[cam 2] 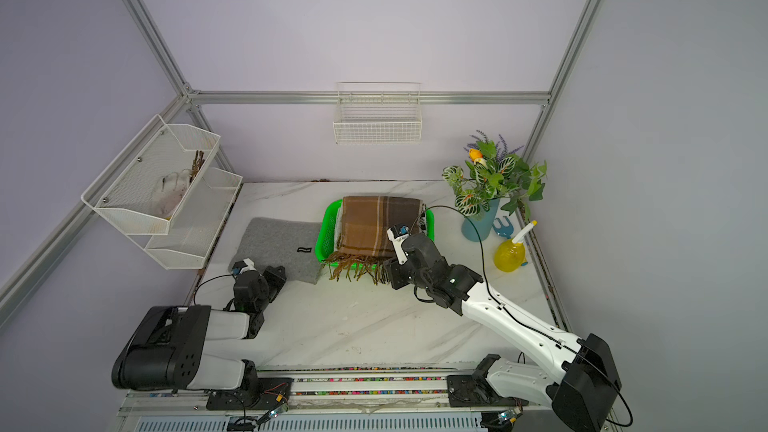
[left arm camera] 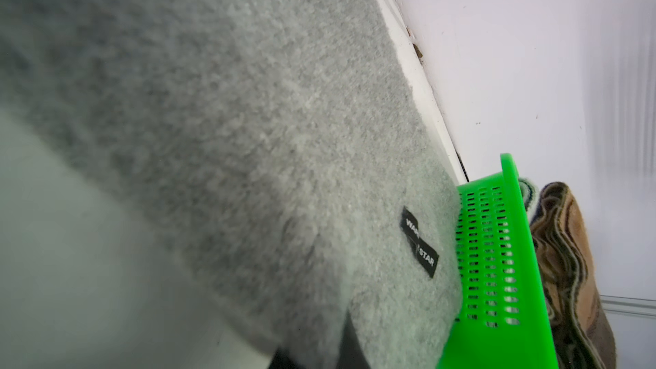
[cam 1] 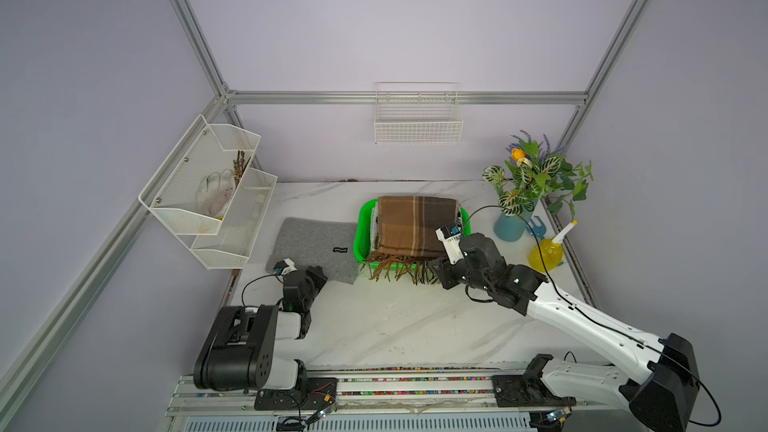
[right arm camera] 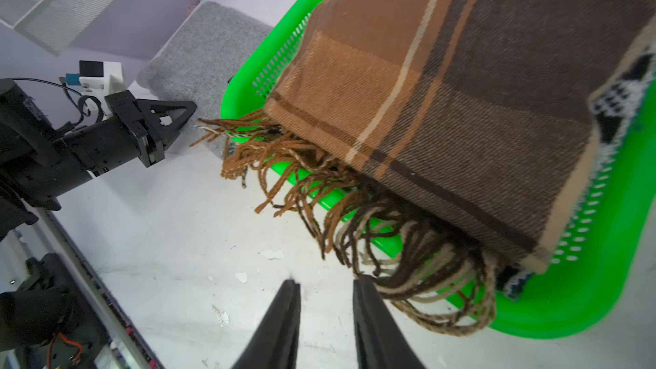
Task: Put the folded scarf in the basket
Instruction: Move the scarf to the center of the board.
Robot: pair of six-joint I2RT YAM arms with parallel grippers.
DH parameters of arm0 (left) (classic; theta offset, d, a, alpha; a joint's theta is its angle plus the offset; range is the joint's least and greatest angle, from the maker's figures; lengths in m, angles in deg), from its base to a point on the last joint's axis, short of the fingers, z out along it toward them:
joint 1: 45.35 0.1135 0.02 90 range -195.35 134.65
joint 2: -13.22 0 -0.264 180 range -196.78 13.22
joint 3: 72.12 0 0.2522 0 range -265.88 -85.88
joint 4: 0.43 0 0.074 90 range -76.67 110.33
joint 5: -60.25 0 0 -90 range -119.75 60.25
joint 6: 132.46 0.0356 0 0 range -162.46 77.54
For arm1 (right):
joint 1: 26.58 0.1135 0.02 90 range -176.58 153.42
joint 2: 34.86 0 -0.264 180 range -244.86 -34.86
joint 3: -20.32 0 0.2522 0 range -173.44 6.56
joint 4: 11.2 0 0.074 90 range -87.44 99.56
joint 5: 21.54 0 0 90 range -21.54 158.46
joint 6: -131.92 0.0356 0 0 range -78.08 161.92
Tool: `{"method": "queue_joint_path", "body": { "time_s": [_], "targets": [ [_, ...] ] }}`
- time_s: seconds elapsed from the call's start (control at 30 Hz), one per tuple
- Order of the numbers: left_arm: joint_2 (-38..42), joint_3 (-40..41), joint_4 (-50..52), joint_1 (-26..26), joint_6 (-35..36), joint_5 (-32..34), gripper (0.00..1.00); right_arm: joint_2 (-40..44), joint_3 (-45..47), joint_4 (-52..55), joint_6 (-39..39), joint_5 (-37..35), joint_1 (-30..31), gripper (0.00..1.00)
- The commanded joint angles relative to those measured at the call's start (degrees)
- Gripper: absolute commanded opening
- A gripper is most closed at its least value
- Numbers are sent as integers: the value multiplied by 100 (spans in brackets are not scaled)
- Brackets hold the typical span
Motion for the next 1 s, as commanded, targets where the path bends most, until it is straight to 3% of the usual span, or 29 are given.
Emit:
{"method": "queue_joint_path", "body": {
  "time_s": [0.0,0.17,0.33,0.5,0.63,0.8,0.87,0.9,0.97],
  "targets": [
    [1083,209,953,-166,348,198,0,55,224,-562,336,533,259,31],
    [2526,541,2349,-382,472,518,0,-98,448,-944,638,800,610,33],
    [3555,762,3204,-535,234,98,0,-514,603,-1435,955,674,1098,37],
    [4384,595,4166,-752,324,170,0,-1166,704,-2251,1292,524,1516,42],
    [4614,640,4416,-867,319,271,0,-1655,818,-3154,1599,667,1575,48],
    [4461,621,4402,-875,480,304,8,-2466,502,-3423,1668,886,1573,52],
    [4384,489,4503,-875,567,312,20,-2762,405,-3573,1697,921,1570,52],
    [4366,421,4588,-875,556,373,40,-2889,341,-3622,1707,882,1564,52],
    [4380,364,4751,-875,515,396,68,-3109,197,-3722,1731,829,1558,54]
  ]
}}
